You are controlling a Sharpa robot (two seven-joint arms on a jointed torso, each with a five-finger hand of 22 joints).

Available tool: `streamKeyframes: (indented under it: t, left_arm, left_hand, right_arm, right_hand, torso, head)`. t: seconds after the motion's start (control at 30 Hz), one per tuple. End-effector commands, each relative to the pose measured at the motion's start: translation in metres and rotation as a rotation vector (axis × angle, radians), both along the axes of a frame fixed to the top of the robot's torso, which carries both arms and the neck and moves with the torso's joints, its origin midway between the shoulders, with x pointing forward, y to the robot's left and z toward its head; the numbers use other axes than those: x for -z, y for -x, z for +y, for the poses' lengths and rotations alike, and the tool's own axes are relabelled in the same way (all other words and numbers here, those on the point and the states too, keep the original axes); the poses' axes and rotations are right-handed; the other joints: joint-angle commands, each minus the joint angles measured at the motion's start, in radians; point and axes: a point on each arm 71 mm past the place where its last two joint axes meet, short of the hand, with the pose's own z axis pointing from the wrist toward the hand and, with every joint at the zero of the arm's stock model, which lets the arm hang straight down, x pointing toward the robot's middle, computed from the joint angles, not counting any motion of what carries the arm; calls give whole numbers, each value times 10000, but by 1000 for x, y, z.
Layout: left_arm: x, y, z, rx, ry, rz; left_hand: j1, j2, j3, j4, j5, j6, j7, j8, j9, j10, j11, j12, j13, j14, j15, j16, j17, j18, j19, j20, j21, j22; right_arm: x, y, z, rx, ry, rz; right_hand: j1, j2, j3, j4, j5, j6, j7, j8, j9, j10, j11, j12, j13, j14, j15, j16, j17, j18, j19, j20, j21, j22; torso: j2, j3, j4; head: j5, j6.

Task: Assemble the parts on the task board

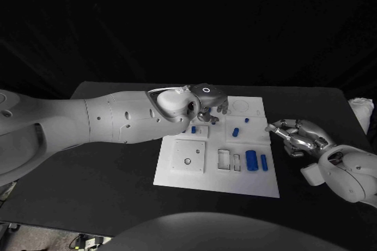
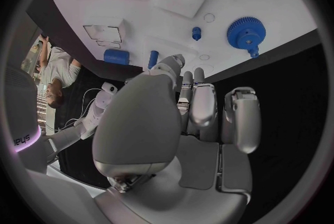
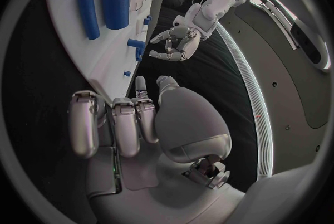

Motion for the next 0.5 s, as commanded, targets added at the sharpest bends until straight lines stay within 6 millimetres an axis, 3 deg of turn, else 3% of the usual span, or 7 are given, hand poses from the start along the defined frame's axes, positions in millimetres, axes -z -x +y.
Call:
streamKeyframes:
  t: [0.03, 0.2, 0.5]
  left_arm:
    - [5, -1, 0, -146, -340, 263]
    - [10, -2, 1, -248, -466, 411]
    - [16, -3, 1, -310, -539, 557]
  left_hand:
    - [-217, -52, -80, 74, -354, 71, 3, 44, -35, 74, 32, 72, 40, 430, -23, 65, 6, -138, 664, -21, 26, 2292]
    - [-297, -29, -122, 65, -558, 115, 15, 58, -57, 132, 29, 140, 73, 447, -28, 123, 30, -132, 657, -13, -3, 2284]
    - [-181, 29, -31, -10, -286, 184, 48, 79, -88, 307, 18, 276, 145, 429, -32, 92, -59, -127, 648, -14, -31, 2278]
  right_arm:
    - [0, 1, 2, -166, -84, 10]
    - [0, 0, 1, -154, -68, 34]
    - [1, 0, 0, -126, -39, 59]
  right_hand:
    - [-81, -22, 8, 12, -50, 58, -28, -61, -9, 1377, -335, -11, 2141, 1017, -60, 0, 2536, -61, 68, 9, 19, 2018]
    - [-81, -22, 8, 12, -50, 58, -28, -61, -9, 1377, -335, -11, 2141, 1017, -60, 0, 2536, -61, 68, 9, 19, 2018]
    - [-72, -27, 17, 5, -39, 58, -32, -63, -9, 1377, -339, -11, 2141, 1012, -62, -4, 2524, -59, 65, 8, 14, 2016]
  torso:
    - [-3, -7, 0]
    - [-8, -1, -7]
    - [-4, 2, -2]
  head:
    - [-5, 2]
    - [-22, 2]
    - [-39, 2]
